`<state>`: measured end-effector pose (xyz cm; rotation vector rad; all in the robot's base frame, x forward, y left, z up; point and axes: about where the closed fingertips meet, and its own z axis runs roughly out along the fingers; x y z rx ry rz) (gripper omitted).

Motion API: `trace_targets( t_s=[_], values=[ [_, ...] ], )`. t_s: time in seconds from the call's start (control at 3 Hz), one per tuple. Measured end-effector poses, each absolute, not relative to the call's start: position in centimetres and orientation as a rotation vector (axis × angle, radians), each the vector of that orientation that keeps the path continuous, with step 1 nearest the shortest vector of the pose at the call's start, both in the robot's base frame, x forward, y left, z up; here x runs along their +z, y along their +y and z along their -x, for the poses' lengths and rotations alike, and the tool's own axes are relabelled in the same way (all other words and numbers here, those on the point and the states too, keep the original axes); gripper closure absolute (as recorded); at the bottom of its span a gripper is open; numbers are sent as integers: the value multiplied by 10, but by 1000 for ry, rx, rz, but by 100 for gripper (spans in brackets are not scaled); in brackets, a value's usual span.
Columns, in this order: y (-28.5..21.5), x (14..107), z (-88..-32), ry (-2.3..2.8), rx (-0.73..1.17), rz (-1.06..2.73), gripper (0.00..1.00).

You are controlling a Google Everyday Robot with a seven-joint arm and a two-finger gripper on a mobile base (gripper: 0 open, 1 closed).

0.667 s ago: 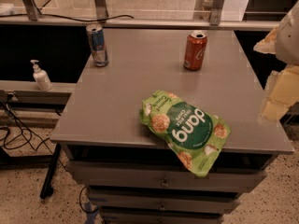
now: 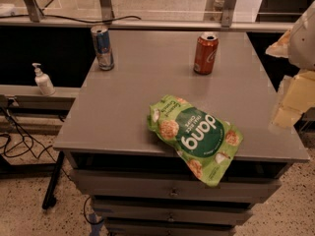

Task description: Pick green rice chip bag

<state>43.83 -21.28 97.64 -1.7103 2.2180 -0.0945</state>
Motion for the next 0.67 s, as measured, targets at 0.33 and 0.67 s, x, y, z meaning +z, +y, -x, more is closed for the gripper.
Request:
trace_targets(
  t_s=[0.33,0.67],
  values=[
    [-196,959,-441,2196,-32,1675,0],
    [-175,929,-445,2155,81,1633,0]
  ],
)
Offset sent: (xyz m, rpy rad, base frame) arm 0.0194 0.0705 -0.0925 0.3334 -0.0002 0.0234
